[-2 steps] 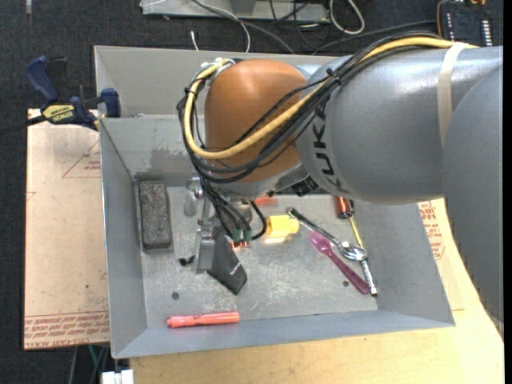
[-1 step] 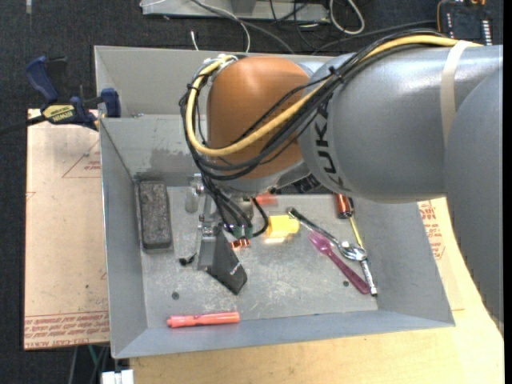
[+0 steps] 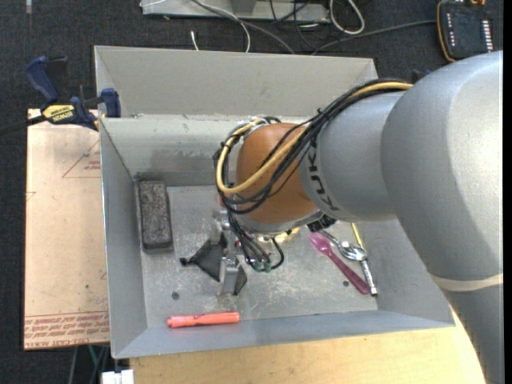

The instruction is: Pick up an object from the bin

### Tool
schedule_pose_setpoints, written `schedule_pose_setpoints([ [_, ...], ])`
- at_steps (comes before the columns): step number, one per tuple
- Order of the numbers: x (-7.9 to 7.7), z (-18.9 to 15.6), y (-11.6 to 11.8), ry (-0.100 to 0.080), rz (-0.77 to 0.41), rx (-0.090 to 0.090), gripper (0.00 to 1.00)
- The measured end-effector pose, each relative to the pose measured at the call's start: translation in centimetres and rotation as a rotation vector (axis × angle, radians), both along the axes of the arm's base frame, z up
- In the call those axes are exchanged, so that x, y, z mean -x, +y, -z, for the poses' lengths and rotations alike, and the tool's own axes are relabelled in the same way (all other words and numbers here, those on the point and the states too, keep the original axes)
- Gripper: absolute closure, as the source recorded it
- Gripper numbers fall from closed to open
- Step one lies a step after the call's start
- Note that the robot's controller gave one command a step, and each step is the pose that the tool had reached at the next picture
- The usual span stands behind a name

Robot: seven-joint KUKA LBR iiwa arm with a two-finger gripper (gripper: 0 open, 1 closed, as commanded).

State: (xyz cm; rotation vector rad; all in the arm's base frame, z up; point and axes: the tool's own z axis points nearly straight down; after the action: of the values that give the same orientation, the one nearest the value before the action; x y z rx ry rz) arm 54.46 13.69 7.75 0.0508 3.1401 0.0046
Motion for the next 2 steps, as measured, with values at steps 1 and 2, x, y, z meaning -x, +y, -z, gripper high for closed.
schedule_pose_setpoints([
  [1, 0.1, -5.3, -0.4, -0.015, 0.036, -0.007, 0.00],
  [2, -0.1, 1.6, -0.4, -0.002, 0.011, -0.003, 0.00],
])
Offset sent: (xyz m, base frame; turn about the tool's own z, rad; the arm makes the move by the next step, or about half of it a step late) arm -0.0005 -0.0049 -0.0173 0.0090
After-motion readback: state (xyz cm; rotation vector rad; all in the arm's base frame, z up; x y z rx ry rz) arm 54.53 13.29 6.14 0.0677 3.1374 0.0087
